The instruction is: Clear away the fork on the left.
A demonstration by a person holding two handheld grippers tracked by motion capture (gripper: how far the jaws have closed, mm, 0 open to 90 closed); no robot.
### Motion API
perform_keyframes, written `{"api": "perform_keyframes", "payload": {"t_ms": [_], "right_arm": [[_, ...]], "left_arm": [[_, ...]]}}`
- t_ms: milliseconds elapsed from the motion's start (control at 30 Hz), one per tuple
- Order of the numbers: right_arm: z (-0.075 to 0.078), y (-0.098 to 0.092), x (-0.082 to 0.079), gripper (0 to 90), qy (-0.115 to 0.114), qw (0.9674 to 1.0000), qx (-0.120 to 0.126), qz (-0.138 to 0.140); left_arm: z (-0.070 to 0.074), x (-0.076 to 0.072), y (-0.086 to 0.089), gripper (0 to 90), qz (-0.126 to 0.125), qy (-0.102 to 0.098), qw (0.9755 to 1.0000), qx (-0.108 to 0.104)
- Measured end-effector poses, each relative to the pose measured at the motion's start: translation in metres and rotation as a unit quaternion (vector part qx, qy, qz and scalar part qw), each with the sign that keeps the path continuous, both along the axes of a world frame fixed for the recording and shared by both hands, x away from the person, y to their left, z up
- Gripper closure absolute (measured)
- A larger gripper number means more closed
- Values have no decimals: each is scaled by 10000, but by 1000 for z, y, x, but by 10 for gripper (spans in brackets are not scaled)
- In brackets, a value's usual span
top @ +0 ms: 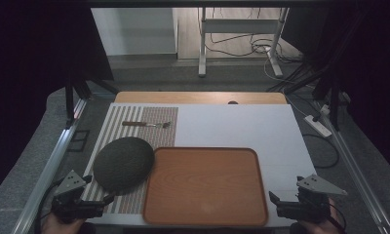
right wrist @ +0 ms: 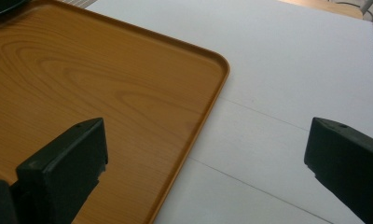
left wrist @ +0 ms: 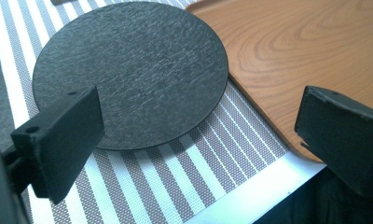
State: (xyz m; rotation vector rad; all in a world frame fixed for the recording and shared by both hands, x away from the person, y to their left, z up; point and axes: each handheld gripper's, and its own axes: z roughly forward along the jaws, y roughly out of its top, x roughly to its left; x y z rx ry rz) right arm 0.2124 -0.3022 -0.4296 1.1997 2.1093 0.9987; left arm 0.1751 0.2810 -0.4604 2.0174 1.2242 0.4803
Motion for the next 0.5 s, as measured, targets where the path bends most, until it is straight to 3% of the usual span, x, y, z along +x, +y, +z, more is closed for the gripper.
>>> {"api": "perform_keyframes", "payload": {"t_ms": [500], "right_arm": [[-1, 3, 1, 0, 68, 9998, -100, 181]], "left_arm": [[-1, 4, 3, 9, 58, 184, 9997, -132]]}}
